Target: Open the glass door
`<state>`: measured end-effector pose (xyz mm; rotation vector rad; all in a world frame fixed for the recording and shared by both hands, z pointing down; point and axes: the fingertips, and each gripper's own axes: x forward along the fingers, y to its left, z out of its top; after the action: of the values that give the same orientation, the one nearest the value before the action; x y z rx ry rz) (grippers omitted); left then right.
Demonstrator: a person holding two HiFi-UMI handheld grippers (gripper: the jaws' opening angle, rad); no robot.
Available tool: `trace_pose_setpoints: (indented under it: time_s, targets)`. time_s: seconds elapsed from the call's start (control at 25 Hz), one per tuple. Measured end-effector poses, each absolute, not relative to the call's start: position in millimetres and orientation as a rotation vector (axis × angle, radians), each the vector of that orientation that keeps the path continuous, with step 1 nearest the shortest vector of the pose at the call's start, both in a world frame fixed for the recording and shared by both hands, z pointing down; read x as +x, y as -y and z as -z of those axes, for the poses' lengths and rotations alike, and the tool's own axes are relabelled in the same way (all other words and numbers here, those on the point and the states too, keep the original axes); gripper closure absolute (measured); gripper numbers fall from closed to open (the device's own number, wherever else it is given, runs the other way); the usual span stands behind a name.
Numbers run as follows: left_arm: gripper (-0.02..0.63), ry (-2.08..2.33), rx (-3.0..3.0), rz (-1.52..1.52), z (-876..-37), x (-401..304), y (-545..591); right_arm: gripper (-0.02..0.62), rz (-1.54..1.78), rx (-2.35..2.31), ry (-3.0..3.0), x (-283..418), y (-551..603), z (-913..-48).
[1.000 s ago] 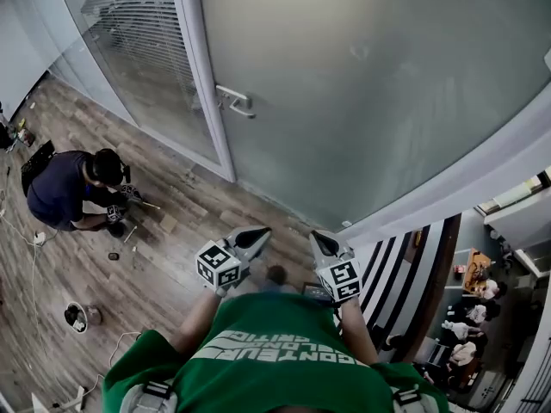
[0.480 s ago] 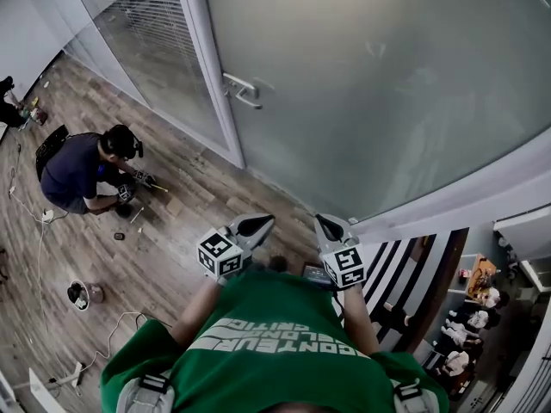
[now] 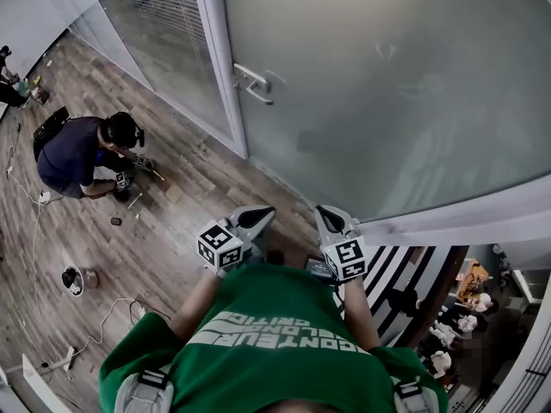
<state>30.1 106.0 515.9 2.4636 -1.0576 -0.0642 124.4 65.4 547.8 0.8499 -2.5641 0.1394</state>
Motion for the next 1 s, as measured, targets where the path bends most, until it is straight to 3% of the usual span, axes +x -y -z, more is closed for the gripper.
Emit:
trace_pose_setpoints:
  time_s: [1.0]
  targets:
    - [0.589,1.132,2.44,0.115,-513.5,-97.9,61.6,0.601,-0.044,0.776,2.579,-8.6,104.9,-533.0]
